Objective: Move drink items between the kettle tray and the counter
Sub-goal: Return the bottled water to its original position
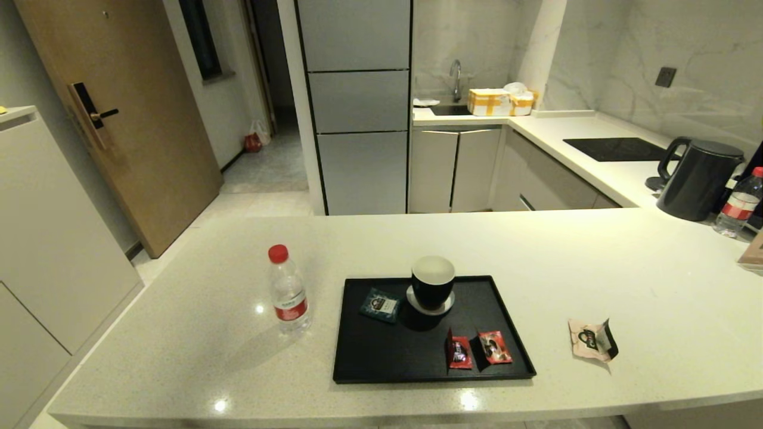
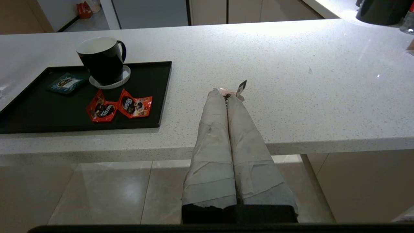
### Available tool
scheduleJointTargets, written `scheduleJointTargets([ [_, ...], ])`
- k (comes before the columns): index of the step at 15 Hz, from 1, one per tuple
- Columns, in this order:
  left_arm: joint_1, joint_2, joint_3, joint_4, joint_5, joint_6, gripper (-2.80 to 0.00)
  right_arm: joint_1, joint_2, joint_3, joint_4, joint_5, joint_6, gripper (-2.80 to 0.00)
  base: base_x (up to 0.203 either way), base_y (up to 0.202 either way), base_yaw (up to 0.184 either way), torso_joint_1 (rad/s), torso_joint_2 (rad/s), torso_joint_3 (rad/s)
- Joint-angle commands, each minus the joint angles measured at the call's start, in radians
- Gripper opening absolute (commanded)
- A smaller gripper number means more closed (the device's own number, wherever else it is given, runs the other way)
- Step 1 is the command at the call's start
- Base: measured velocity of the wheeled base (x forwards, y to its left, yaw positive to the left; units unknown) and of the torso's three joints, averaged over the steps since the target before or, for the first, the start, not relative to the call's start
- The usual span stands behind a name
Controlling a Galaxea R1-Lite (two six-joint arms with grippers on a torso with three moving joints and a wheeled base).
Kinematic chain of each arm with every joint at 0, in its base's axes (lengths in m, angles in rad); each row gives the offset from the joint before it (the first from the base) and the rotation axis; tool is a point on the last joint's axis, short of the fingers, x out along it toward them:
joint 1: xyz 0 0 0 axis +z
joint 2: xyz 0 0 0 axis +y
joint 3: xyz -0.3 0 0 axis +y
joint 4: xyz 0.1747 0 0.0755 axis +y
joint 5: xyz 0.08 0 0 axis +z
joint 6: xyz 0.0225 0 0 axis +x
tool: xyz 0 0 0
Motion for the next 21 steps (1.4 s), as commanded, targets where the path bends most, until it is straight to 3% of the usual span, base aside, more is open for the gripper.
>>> scheduleJointTargets([
  [1,0.001,-0.002,0.027,-0.021,-0.006,-0.003,-2.80,0.000,0.000,0.002,-0.001,0.001,0.000,-2.80,0.000,0.000,0.000,0.000,0.00,0.000],
  [8,-0.001,0.005,0.009,0.009,0.003,0.022,-2.80,0.000,0.002,0.002,0.000,0.001,0.000,-2.80,0.000,0.000,0.000,0.000,0.00,0.000],
  [10,-0.001,0.045,-0.111,0.098,0.000,-0.003,-2.80,0.000,0.002,0.002,-0.001,0.001,0.000,-2.80,0.000,0.000,0.000,0.000,0.00,0.000],
  [11,-0.004,0.102,-0.221,0.208,-0.014,-0.036,-2.80,0.000,0.000,0.002,0.001,0.001,0.000,-2.80,0.000,0.000,0.000,0.000,0.00,0.000],
  [13,-0.015,0.313,-0.430,0.384,-0.061,-0.074,-2.80,0.000,0.002,0.002,0.001,0.001,0.000,-2.80,0.000,0.000,0.000,0.000,0.00,0.000],
  [15,-0.025,0.555,-0.489,0.429,-0.117,-0.082,-2.80,0.000,0.002,0.002,0.000,0.001,0.000,-2.80,0.000,0.000,0.000,0.000,0.00,0.000],
  [17,-0.031,0.773,-0.451,0.297,-0.166,-0.068,-2.80,0.000,0.002,0.002,0.001,0.001,0.000,-2.80,0.000,0.000,0.000,0.000,0.00,0.000],
  [21,-0.043,1.246,-0.301,-0.206,-0.208,-0.021,-2.80,0.000,0.002,0.002,-0.001,0.001,0.000,-2.80,0.000,0.000,0.000,0.000,0.00,0.000],
])
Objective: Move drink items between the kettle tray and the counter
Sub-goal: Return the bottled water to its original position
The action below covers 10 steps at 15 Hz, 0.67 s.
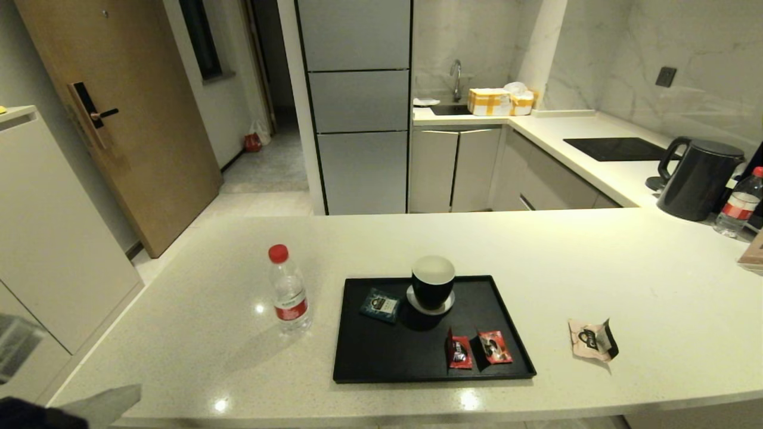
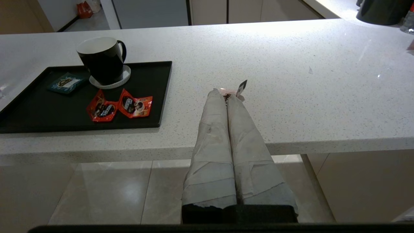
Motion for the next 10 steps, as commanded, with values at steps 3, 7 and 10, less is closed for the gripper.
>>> scheduleJointTargets([
  [3,-0.027,0.632,0.116,-0.616,-0.016,0.023,-2.80,0.000,0.002,0.002,0.001,0.001,0.000,-2.80,0.000,0.000,0.000,0.000,0.00,0.000],
  [7,-0.090,0.989,0.161,-1.127,0.023,0.034,0.00,0.000,0.002,0.002,-0.001,0.001,0.000,-2.80,0.000,0.000,0.000,0.000,0.00,0.000],
  [10,-0.135,1.165,0.186,-1.453,0.075,0.038,0.00,0.000,0.002,0.002,0.001,0.001,0.000,-2.80,0.000,0.000,0.000,0.000,0.00,0.000],
])
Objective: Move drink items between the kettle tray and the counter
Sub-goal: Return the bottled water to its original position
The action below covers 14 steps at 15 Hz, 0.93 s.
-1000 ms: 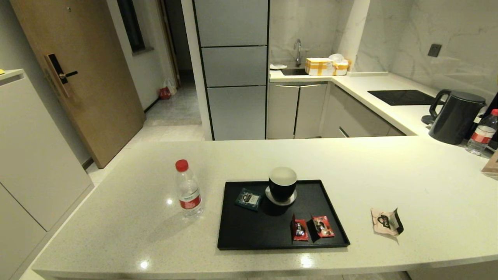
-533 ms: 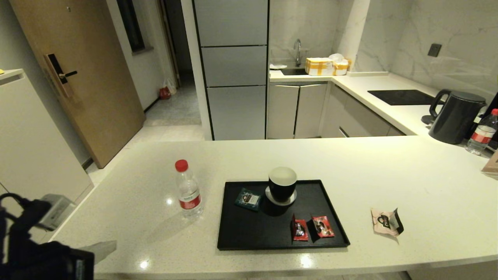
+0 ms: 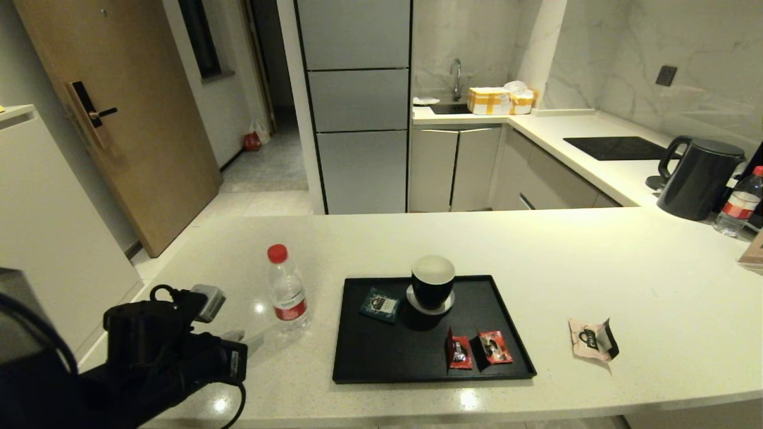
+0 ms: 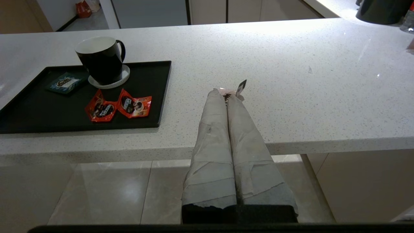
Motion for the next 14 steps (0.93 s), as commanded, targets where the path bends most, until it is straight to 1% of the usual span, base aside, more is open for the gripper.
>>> scheduleJointTargets([
  [1,-0.032,0.181,0.021,-0.243,0.019,0.002,0.00,0.000,0.002,0.002,0.001,0.001,-0.001,-2.80,0.000,0.000,0.000,0.000,0.00,0.000],
  [4,-0.032,0.180,-0.002,-0.289,0.018,0.005,0.00,0.000,0.002,0.002,0.001,0.001,-0.001,-2.80,0.000,0.000,0.000,0.000,0.00,0.000],
  [5,-0.042,0.175,-0.006,-0.302,0.019,0.008,0.00,0.000,0.002,0.002,0.001,0.001,-0.001,-2.80,0.000,0.000,0.000,0.000,0.00,0.000],
  [7,-0.073,0.162,0.001,-0.307,0.020,0.009,0.00,0.000,0.002,0.002,0.001,0.001,-0.001,-2.80,0.000,0.000,0.000,0.000,0.00,0.000],
  [9,-0.087,0.164,-0.003,-0.307,0.021,0.009,0.00,0.000,0.000,0.002,0.001,0.001,-0.001,-2.80,0.000,0.000,0.000,0.000,0.00,0.000],
  [12,-0.098,0.179,-0.051,-0.307,0.029,0.011,0.00,0.000,0.002,0.002,0.001,0.001,-0.001,-2.80,0.000,0.000,0.000,0.000,0.00,0.000],
  [13,-0.099,0.184,-0.060,-0.307,0.039,0.012,0.00,0.000,0.000,0.002,-0.001,0.001,-0.001,-2.80,0.000,0.000,0.000,0.000,0.00,0.000],
  [14,-0.099,0.203,-0.094,-0.307,0.075,0.022,0.00,0.000,0.002,0.002,-0.001,0.001,-0.001,-2.80,0.000,0.000,0.000,0.000,0.00,0.000],
])
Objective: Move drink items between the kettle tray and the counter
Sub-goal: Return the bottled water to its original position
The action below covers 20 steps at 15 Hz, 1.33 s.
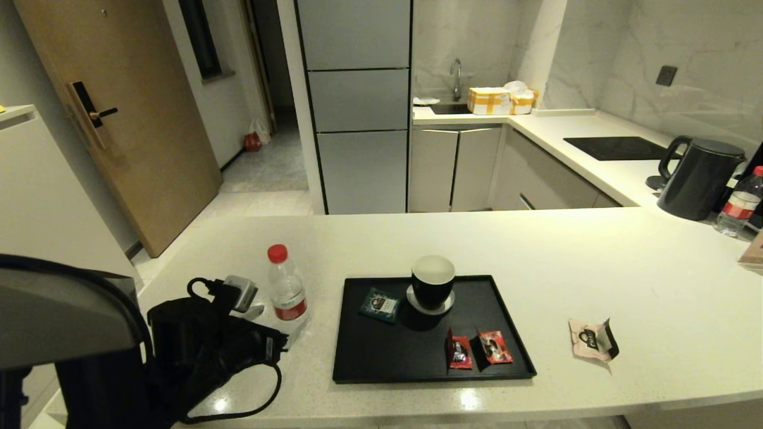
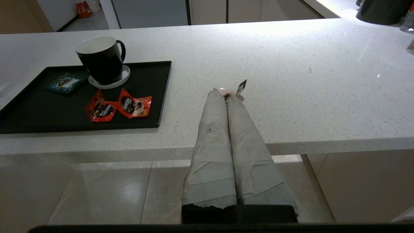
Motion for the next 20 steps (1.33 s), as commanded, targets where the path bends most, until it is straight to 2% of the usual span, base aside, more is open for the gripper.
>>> scheduleJointTargets([
  [1,-0.001,0.040,-0.060,-0.009,0.051,0.033,0.00,0.000,0.002,0.002,0.001,0.000,0.000,-2.80,0.000,0.000,0.000,0.000,0.00,0.000],
  [6,-0.001,0.084,-0.132,-0.009,0.096,0.068,0.00,0.000,0.002,0.002,0.001,0.000,0.000,-2.80,0.000,0.000,0.000,0.000,0.00,0.000],
  [8,-0.001,0.123,-0.212,-0.009,0.108,0.079,0.00,0.000,0.000,0.002,-0.001,0.000,0.000,-2.80,0.000,0.000,0.000,0.000,0.00,0.000],
  [10,-0.001,0.140,-0.241,0.005,0.118,0.084,0.00,0.000,0.001,0.002,0.001,0.000,0.000,-2.80,0.000,0.000,0.000,0.000,0.00,0.000],
  [11,-0.001,0.141,-0.246,0.015,0.122,0.083,-2.80,0.000,0.002,0.002,0.000,0.000,0.000,-2.80,0.000,0.000,0.000,0.000,0.00,0.000],
  [17,-0.014,0.074,-0.221,0.044,0.134,0.084,-2.80,0.000,0.002,0.002,-0.001,0.000,0.000,-2.80,0.000,0.000,0.000,0.000,0.00,0.000],
  [19,-0.041,-0.058,-0.222,0.160,0.135,0.071,-2.80,0.000,0.001,0.002,0.001,0.000,0.000,-2.80,0.000,0.000,0.000,0.000,0.00,0.000],
  [20,-0.072,-0.143,-0.240,0.257,0.134,0.046,-2.80,0.000,0.002,0.002,0.001,0.000,0.000,-2.80,0.000,0.000,0.000,0.000,0.00,0.000],
])
